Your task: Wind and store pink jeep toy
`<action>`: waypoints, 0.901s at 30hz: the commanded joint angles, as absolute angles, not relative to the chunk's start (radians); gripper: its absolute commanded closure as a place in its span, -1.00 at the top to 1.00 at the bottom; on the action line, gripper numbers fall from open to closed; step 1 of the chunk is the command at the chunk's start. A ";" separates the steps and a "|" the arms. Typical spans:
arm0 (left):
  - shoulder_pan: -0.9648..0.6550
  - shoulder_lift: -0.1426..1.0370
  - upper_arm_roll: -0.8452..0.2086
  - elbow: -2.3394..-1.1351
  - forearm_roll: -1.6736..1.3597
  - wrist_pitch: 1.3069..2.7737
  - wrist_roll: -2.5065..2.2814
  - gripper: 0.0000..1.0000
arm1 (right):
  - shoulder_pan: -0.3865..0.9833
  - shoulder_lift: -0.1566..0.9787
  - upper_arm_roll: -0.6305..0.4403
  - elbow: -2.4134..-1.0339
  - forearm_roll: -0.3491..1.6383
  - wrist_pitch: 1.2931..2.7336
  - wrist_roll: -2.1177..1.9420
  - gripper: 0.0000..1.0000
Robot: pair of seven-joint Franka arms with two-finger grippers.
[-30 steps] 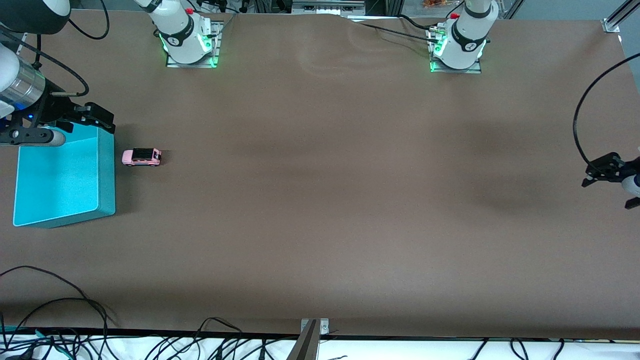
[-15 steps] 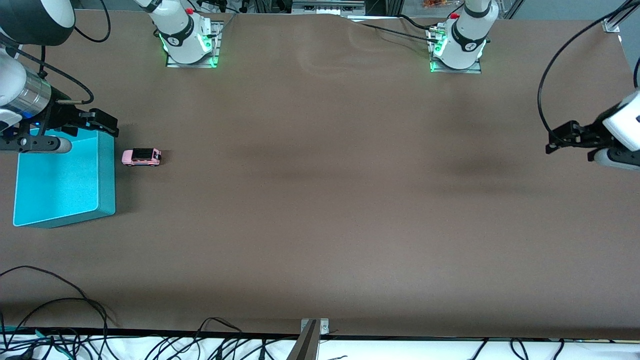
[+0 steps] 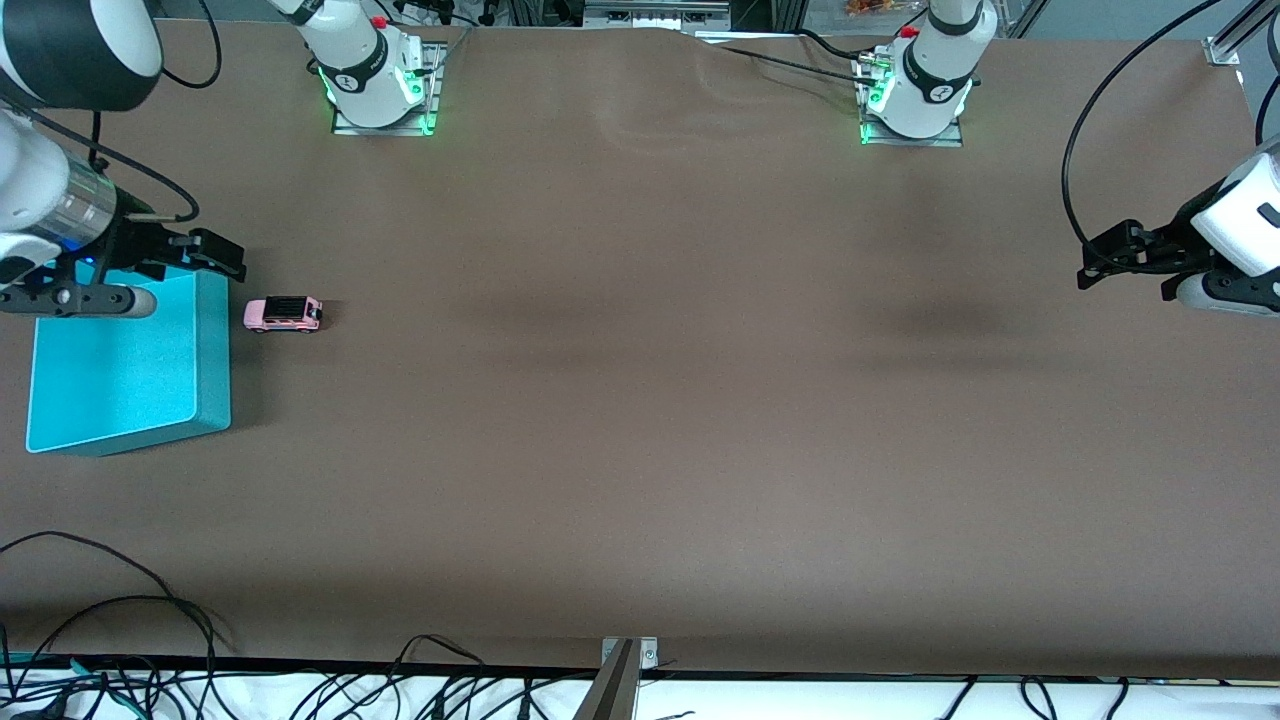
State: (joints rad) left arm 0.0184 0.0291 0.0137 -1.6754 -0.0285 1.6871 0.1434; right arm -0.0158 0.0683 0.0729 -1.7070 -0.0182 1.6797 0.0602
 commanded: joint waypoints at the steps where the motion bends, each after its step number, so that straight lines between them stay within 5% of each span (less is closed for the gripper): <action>1: 0.018 0.003 -0.024 -1.686 -0.012 1.652 0.094 1.00 | -0.017 0.028 0.075 -1.856 -0.021 1.821 0.066 1.00; 27: 0.015 0.066 -0.035 -1.598 -0.006 1.574 0.097 1.00 | -0.020 0.023 0.035 -2.321 -0.023 2.289 0.058 1.00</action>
